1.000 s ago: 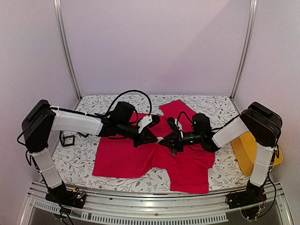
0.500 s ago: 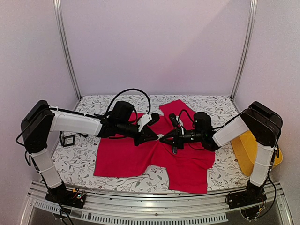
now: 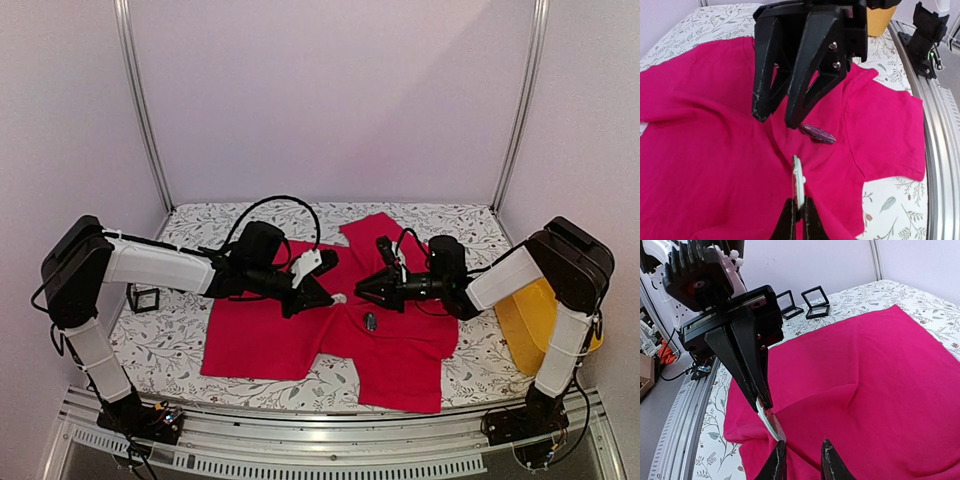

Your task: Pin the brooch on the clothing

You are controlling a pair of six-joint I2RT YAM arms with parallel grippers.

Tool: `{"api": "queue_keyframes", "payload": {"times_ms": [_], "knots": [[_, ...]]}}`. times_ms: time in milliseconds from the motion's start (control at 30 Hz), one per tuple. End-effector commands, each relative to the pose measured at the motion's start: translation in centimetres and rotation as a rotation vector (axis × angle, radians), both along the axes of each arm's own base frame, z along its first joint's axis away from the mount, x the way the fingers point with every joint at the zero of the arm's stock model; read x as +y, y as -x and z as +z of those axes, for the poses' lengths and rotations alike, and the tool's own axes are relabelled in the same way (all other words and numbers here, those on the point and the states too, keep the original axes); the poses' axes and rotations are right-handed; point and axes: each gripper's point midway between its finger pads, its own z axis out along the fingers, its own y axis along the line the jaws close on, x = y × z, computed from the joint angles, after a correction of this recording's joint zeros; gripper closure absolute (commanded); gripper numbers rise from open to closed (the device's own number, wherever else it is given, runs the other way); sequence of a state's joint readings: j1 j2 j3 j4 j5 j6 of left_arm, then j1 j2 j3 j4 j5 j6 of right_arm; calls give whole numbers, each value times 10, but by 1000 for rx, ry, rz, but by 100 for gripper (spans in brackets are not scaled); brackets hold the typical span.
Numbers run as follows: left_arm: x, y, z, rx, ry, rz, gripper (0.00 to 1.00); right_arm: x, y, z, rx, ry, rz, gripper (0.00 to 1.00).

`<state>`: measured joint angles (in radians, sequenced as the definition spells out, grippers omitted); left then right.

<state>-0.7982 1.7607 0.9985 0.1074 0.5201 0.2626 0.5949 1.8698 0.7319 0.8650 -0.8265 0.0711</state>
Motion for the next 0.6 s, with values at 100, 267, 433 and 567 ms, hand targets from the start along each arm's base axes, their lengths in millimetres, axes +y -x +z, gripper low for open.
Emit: {"api": "queue_keyframes", "payload": {"times_ms": [100,267,433,567], "knots": [[0,-2,4,-90,-56,26,100,-5,-7,14,-43,23,-18,70],[-4,9,-20,-209,-246,6,90,-17,-52,8,-4,138,-231,66],[-22,49,-18,-47,-292,-142,60,-38,-78,-1,-63,248,-405,65],[-22,60,-4,61,-333,-171,63,-49,-84,0,-78,293,-467,64]]}}
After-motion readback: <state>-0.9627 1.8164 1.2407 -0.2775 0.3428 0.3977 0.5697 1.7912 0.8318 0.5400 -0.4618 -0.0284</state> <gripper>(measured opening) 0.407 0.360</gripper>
